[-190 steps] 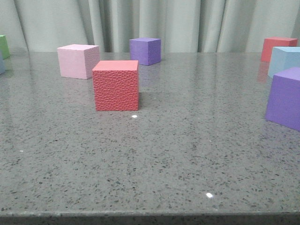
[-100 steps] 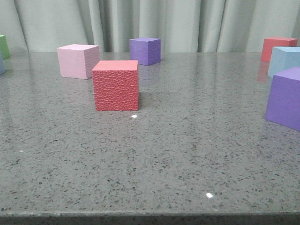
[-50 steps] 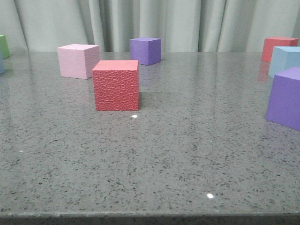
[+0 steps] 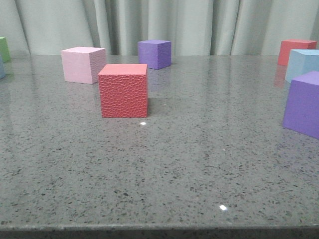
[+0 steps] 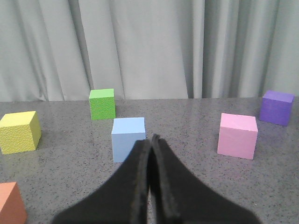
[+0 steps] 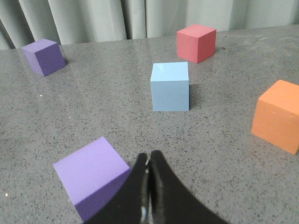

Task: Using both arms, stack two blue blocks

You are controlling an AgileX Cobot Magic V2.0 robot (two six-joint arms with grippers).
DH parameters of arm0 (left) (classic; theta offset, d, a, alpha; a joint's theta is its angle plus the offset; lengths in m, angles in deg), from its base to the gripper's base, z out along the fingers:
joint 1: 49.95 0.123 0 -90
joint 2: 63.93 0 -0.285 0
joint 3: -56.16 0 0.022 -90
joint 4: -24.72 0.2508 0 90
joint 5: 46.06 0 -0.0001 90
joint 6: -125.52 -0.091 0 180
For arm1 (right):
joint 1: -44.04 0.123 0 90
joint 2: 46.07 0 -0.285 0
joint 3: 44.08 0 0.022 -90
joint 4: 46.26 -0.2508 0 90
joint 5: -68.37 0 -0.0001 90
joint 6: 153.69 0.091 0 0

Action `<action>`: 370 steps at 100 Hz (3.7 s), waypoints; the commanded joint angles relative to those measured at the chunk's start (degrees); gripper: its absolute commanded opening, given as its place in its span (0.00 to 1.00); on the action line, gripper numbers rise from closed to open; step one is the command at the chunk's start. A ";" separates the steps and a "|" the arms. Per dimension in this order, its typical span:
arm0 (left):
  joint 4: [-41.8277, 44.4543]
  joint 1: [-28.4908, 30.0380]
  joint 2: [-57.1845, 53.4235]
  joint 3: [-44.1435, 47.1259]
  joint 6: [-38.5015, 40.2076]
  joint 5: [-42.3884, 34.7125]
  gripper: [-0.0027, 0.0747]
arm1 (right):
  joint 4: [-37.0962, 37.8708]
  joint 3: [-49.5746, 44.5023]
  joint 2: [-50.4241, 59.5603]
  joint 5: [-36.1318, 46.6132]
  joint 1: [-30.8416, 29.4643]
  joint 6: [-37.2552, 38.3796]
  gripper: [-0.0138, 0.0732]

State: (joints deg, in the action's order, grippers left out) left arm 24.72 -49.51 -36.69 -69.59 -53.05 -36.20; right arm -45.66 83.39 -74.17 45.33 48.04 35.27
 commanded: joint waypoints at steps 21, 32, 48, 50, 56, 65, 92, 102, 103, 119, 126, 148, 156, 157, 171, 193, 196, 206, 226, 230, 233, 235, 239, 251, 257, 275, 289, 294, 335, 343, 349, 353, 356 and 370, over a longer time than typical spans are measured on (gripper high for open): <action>-0.72 0.20 8.79 -6.79 0.37 -3.82 0.02 | 0.00 6.80 -7.47 3.06 -0.34 -0.23 0.04; -0.72 0.20 10.52 -7.29 0.37 -3.67 0.11 | 0.00 6.99 -7.78 2.93 -0.34 -0.23 0.10; -0.72 0.20 10.73 -7.29 0.37 -3.89 0.43 | 0.00 6.99 -7.78 2.53 -0.34 -0.23 0.45; -0.72 0.20 10.73 -7.29 0.37 -3.89 0.48 | 0.00 6.99 -7.78 2.46 -0.34 -0.23 0.50; -0.72 0.20 10.73 -7.29 0.37 -3.89 0.59 | 0.00 6.99 -7.78 2.31 -0.34 -0.23 0.62; -0.72 0.20 10.73 -7.29 0.37 -3.89 0.71 | 0.00 6.99 -7.78 1.58 -0.34 -0.23 0.75; -0.72 0.20 10.73 -7.29 0.37 -4.34 0.81 | 0.10 6.99 -7.78 -0.45 -0.34 -0.23 0.80; -0.72 0.20 10.73 -7.29 0.37 -4.87 0.81 | 0.03 6.99 -7.78 0.35 -0.34 -0.23 0.80; -0.72 0.20 10.73 -7.29 0.37 -5.05 0.81 | 0.03 6.99 -7.78 0.35 -0.34 -0.23 0.80; -0.72 0.20 10.73 -7.29 0.37 -6.17 0.81 | -0.18 7.20 -7.98 0.77 -0.34 -0.23 0.80; -0.72 0.20 10.73 -7.29 0.37 -6.27 0.81 | -0.18 8.49 -9.01 -0.18 -0.34 -0.23 0.80; -0.72 0.20 11.22 -8.40 0.37 -5.55 0.81 | -0.13 17.36 -17.50 -4.39 -0.34 -0.23 0.80; -0.72 0.20 11.22 -8.82 0.37 -5.34 0.81 | -0.13 20.61 -21.03 -4.90 -0.34 -0.23 0.80; -0.72 0.20 11.22 -8.95 0.37 -5.34 0.81 | -0.13 21.27 -21.67 -5.21 -0.34 -0.23 0.80; -0.72 0.20 11.22 -9.46 0.37 -5.34 0.81 | 0.03 28.66 -28.64 -10.27 -0.34 -0.23 0.85; -0.72 0.20 11.22 -10.42 0.37 -5.19 0.81 | 0.71 40.48 -41.12 -18.76 -0.34 -0.16 0.85; -0.72 0.20 11.22 -10.42 0.37 -5.16 0.81 | 0.71 42.14 -42.83 -20.17 -0.34 -0.16 0.85; -0.72 0.20 11.22 -10.42 0.37 -4.40 0.81 | 1.25 48.23 -49.07 -24.66 -0.42 0.13 0.85; -0.72 0.20 11.22 -10.42 0.37 -2.96 0.81 | 3.60 57.72 -58.60 -28.73 -0.42 2.19 0.85; -0.72 0.20 11.22 -10.42 0.37 -2.81 0.81 | 4.09 59.52 -60.38 -29.78 -0.42 2.55 0.85; -0.72 0.20 11.22 -10.42 0.37 -2.52 0.81 | 4.63 60.65 -61.48 -30.54 -0.42 2.85 0.85; -0.72 0.20 11.22 -10.42 0.37 -2.49 0.81 | 4.79 61.48 -62.32 -31.09 -0.42 2.93 0.85; -0.72 0.20 11.22 -10.42 0.37 -2.35 0.81 | 5.22 63.08 -63.94 -32.21 -0.42 3.04 0.85; -0.72 0.20 11.22 -10.42 0.37 -2.26 0.81 | 5.37 66.89 -67.99 -34.53 -0.42 3.09 0.85; -0.72 0.20 11.22 -10.42 0.37 -2.26 0.81 | 5.37 68.61 -69.96 -35.73 -0.47 3.09 0.85; -0.72 0.20 11.22 -10.42 0.37 -2.26 0.81 | 3.01 73.07 -74.40 -38.18 -3.34 3.09 0.85; -0.72 0.20 11.22 -10.42 0.37 -2.36 0.81 | -0.61 74.26 -76.76 -37.96 -4.89 1.21 0.85; -0.72 0.20 11.22 -10.42 0.37 -2.36 0.81 | -1.10 74.27 -77.53 -37.74 -4.89 1.21 0.85; -0.72 0.20 11.22 -10.42 0.37 -2.47 0.81 | -1.46 76.63 -83.84 -36.74 -4.89 0.70 0.85; -0.72 0.20 11.22 -10.42 0.37 -2.47 0.81 | -1.46 78.27 -85.07 -36.78 -4.89 0.70 0.85; -0.72 0.20 11.22 -10.42 0.37 -2.47 0.81 | -1.46 79.08 -85.72 -36.98 -4.89 0.70 0.85; -0.72 0.20 11.22 -10.42 0.37 -2.47 0.81 | -1.46 79.50 -86.20 -37.04 -4.89 0.70 0.85; -0.72 0.20 11.22 -10.42 0.37 -2.47 0.81 | -1.46 79.79 -86.40 -37.04 -4.89 0.65 0.85; -0.72 0.20 11.22 -10.42 0.37 -2.47 0.81 | -1.46 81.85 -88.28 -38.37 -4.89 0.64 0.85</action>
State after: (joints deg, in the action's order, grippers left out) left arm 24.72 -49.51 -25.96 -77.89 -53.05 -34.09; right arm -47.08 162.25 -164.45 6.57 43.42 36.74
